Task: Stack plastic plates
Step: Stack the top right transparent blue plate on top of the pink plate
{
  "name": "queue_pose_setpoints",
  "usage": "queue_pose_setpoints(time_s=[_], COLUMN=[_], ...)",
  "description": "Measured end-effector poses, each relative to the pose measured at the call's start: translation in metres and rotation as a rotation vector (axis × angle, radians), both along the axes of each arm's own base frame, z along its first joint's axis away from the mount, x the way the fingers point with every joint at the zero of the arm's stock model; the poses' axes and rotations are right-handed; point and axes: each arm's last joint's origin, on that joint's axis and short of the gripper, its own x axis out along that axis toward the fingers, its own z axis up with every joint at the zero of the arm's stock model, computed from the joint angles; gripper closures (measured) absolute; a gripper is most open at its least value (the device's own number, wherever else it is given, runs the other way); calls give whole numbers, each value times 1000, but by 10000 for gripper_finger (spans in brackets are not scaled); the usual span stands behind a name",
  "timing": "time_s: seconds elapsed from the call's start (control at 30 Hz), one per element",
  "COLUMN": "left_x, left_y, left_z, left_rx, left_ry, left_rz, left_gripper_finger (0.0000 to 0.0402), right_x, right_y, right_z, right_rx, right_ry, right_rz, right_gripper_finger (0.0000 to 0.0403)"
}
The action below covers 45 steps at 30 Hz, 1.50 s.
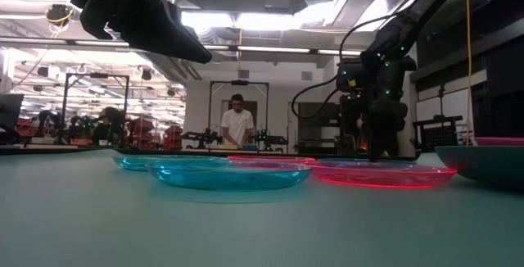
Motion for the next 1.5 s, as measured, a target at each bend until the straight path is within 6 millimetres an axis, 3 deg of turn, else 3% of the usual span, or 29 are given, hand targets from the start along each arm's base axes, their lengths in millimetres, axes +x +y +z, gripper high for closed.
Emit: queue_pose_setpoints(time_s=[0.4,0.97,1.5], left_x=[0,0,0], left_y=[0,0,0], left_z=[0,0,0], left_rx=[0,0,0], left_ry=[0,0,0], left_rz=[0,0,0], left_gripper_finger=[292,292,292], right_x=[0,0,0], right_y=[0,0,1], right_z=[0,0,0], right_rx=[0,-1,17], right_ry=[0,-1,-5], right_rz=[0,0,2], right_gripper_finger=[297,398,402])
